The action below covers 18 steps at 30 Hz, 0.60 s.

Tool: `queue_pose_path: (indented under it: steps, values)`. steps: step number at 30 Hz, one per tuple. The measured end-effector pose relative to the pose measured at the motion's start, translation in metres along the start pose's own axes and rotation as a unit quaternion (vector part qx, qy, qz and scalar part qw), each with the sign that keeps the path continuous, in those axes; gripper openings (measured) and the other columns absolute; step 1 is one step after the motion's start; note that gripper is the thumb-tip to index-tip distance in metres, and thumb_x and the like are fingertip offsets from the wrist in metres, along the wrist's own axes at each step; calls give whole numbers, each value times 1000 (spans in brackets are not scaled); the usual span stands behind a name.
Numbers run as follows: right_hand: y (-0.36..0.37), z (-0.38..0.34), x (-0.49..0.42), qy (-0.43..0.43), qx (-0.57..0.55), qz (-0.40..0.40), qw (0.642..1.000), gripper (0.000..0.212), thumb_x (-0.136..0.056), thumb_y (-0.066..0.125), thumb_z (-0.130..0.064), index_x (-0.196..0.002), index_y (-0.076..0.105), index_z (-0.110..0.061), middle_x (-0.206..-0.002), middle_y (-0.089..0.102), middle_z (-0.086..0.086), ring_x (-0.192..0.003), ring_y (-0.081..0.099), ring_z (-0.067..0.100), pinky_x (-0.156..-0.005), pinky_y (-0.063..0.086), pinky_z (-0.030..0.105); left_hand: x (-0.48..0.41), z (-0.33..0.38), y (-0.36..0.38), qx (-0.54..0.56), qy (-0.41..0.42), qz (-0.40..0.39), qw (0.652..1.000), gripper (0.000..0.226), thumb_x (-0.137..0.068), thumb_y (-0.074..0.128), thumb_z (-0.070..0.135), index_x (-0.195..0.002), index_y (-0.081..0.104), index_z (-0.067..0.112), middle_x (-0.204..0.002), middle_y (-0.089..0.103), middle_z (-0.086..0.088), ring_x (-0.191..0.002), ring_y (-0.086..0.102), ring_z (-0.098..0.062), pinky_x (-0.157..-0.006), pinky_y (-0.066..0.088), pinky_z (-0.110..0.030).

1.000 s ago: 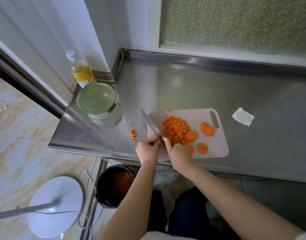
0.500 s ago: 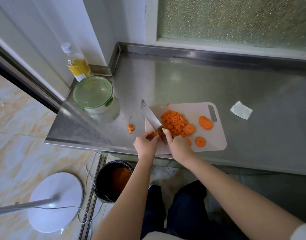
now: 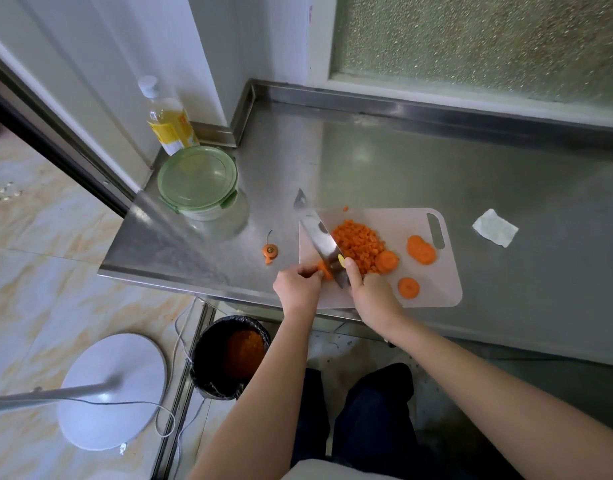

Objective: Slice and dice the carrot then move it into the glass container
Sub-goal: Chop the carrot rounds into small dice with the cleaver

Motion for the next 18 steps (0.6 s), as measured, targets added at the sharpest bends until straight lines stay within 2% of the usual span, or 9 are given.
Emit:
queue_pose_path:
  steps: [5,9,13,18]
  values:
    - [-3,-2,3,-5,15,-6,1000,66,-99,23,-51,-47,34,-11,-48,40,3,-49,38,16,-49,23,24,0,0,0,-10,-6,1,1000,14,-84,68,13,-96,74,9,-97,71,-3,-79,53,-7,-56,32,3]
    - [0,0,2,-2,14,-13,1000,67,-98,24,-53,-47,35,-11,-48,40,4,-50,39,17,-49,23,24,1,0,-1,-18,-15,3,1000,17,-85,68,16,-99,73,11,-100,71,-2,-80,53,-6,-63,33,-5]
    - [-2,-1,3,-11,9,-9,1000,67,-98,24,-53,-46,34,-11,-48,38,3,-52,38,19,-49,22,26,2,1,-1,-17,-14,3,1000,17,-85,67,17,-100,73,11,-101,71,-1,-80,53,-6,-62,33,-8]
    - [-1,-1,3,-15,41,-11,999,67,-97,24,-54,-48,36,-11,-52,43,6,-64,45,26,-59,30,29,2,1,-1,-17,-17,1,1000,15,-84,67,17,-97,74,12,-99,72,-2,-80,53,-7,-64,31,-8]
Point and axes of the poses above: each hand's wrist, its own x-axis away from the middle knuckle, its own y-axis out of the palm, z = x × y, the point moved 8 cm from there along -x, towards the middle knuckle
